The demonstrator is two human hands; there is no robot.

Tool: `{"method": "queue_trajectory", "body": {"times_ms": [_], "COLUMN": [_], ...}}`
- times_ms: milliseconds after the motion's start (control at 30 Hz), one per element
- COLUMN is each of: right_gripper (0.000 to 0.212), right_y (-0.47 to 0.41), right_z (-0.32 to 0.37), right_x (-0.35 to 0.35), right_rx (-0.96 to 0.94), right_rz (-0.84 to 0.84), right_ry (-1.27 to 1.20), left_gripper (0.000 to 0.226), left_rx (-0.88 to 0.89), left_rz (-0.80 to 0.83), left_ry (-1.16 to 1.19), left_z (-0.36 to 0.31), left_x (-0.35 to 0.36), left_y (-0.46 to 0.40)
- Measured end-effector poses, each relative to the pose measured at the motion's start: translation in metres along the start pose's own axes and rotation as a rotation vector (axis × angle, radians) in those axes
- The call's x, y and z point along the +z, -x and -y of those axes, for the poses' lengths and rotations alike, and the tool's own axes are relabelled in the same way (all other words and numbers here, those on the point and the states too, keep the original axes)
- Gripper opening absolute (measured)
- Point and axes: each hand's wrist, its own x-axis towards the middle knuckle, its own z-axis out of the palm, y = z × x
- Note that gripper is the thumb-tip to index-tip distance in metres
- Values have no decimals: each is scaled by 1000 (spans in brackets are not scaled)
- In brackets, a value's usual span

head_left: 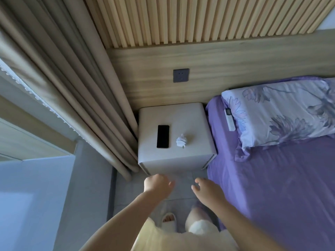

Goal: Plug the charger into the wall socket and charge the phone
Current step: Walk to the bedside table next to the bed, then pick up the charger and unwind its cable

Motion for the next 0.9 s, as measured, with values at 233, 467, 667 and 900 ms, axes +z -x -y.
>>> {"method": "queue_trajectory", "body": {"times_ms": [233,467,667,900], "right_gripper": [33,37,36,30], "right_y": [-55,-127,-202,-270], "right_z": [-5,-31,-48,-37], "right_x": [-20,-60,-74,-52], "right_rx": [-18,-39,-64,-122], "right_rz": [58,86,120,178], "right_ry": [3,-13,65,68], "left_gripper": [47,49,49,42], "left_rx": [-47,-101,-187,-237], "left_rz": [13,101,139,160], "left_ry": [57,91,148,266], "left_z": [-9,-36,-42,-41], "left_x": [-9,-21,-16,-2], "left_y": [-43,-102,-158,-225]}}
